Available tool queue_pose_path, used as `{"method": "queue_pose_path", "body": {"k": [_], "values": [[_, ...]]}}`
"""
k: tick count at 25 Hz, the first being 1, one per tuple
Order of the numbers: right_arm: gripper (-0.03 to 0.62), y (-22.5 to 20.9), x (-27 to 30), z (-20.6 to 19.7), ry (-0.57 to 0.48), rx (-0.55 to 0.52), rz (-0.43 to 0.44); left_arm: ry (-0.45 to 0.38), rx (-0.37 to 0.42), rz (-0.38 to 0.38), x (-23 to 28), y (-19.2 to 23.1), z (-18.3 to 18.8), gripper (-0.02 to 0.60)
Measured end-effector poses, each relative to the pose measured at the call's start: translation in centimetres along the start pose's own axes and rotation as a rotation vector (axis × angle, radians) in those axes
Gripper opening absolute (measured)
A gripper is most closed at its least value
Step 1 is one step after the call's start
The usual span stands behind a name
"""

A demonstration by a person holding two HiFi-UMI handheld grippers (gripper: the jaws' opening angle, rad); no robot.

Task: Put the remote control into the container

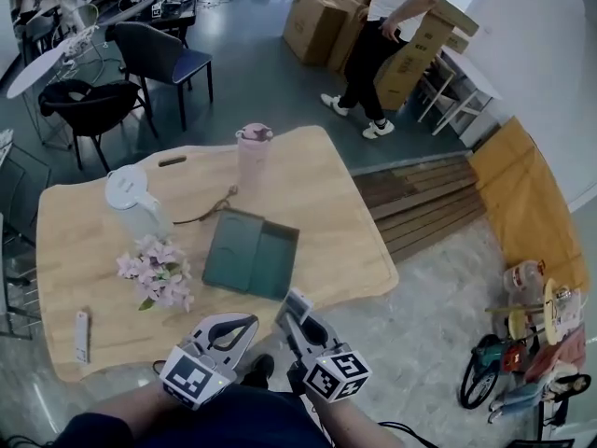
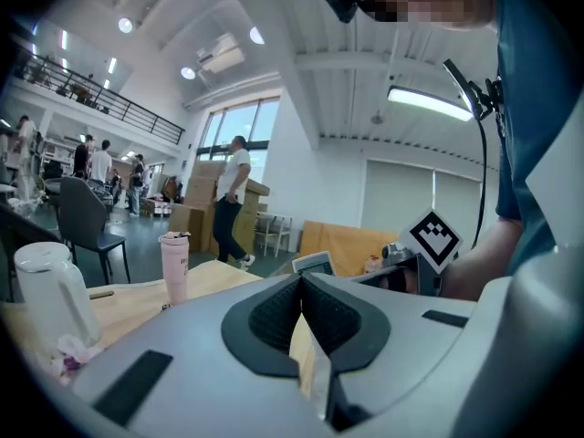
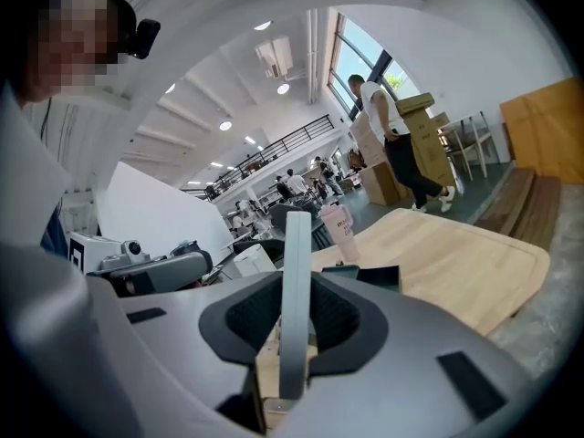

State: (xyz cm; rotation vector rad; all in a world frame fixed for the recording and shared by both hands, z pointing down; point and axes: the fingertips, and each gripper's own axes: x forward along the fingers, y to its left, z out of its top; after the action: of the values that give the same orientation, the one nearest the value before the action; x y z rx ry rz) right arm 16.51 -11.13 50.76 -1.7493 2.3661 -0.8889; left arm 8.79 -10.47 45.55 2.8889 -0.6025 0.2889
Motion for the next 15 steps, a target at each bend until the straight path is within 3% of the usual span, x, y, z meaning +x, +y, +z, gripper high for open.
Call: {"method": "queue_pose_path", "body": {"k": [15], "values": [[0.087, -2.7, 5.2, -0.1, 0.056, 0.020, 0.036, -0.021, -0.043, 0.079, 0.0, 1.6, 1.0, 0.012]]}}
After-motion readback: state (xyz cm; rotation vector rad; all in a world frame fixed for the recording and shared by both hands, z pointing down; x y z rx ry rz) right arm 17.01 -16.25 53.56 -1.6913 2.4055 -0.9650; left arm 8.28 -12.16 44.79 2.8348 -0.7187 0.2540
